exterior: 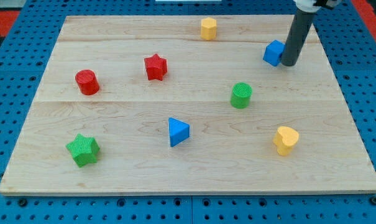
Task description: Push the blue cube towards the yellow hexagon
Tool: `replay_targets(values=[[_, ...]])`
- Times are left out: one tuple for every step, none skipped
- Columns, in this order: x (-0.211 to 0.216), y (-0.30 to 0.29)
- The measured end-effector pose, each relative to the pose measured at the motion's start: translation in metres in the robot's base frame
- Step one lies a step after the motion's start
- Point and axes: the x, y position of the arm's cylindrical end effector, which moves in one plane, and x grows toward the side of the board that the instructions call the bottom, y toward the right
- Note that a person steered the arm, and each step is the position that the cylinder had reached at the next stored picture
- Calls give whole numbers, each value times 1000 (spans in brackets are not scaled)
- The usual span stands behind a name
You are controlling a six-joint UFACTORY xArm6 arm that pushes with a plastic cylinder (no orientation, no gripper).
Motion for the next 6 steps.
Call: replay_targets(values=[[-26,-13],[-47,-23],[-68,-37],[-88,-51],[-88,-71],[-67,-65]])
